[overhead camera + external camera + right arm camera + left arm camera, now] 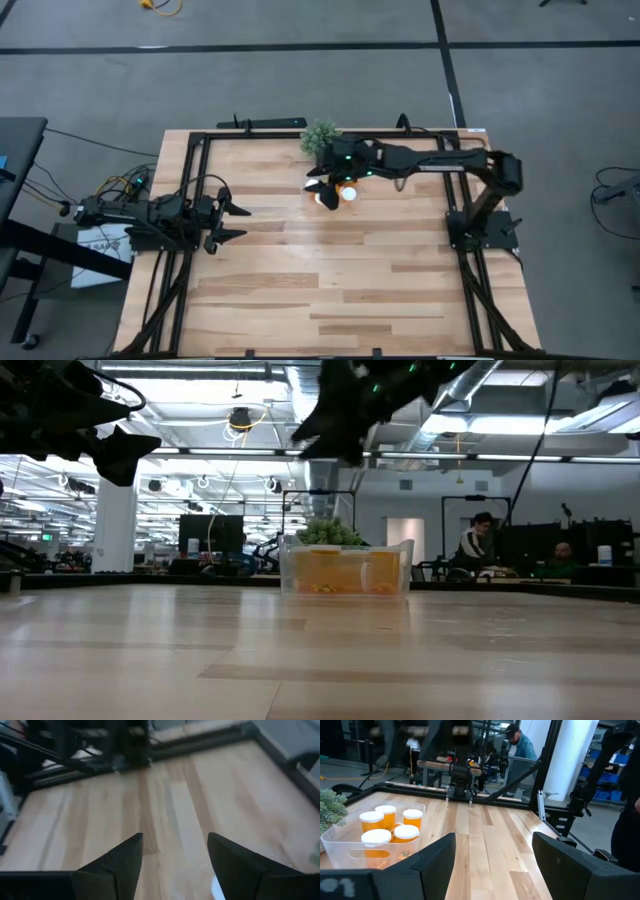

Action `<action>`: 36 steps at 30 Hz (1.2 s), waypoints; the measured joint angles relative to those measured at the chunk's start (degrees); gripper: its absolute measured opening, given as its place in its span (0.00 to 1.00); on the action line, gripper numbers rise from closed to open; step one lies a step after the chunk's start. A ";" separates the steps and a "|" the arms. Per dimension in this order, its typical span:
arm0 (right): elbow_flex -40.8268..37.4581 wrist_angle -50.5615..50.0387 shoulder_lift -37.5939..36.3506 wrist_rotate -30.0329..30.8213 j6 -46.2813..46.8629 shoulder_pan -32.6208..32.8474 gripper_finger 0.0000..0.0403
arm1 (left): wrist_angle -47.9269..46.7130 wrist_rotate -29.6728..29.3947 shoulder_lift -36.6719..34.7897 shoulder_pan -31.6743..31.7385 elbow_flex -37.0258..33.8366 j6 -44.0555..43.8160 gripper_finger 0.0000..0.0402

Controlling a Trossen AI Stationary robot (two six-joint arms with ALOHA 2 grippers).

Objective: Pick and place pill bottles into a basket
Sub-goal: Return to Home Position

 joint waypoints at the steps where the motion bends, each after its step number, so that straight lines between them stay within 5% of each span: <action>1: 0.00 -0.54 -1.41 0.02 -0.72 0.40 0.53 | -0.01 0.00 0.00 0.00 0.00 0.00 0.63; 13: -3.43 -16.23 -17.77 0.03 -6.52 7.05 0.53 | -0.02 0.00 -0.01 0.00 0.01 0.00 0.63; 22: -14.62 -13.97 -31.06 0.54 -1.45 11.37 0.53 | -0.02 0.00 0.00 0.00 0.01 0.00 0.63; 36: -29.24 -4.01 -46.29 9.78 5.99 18.07 0.53 | -0.01 0.00 -0.02 0.00 0.00 0.00 0.63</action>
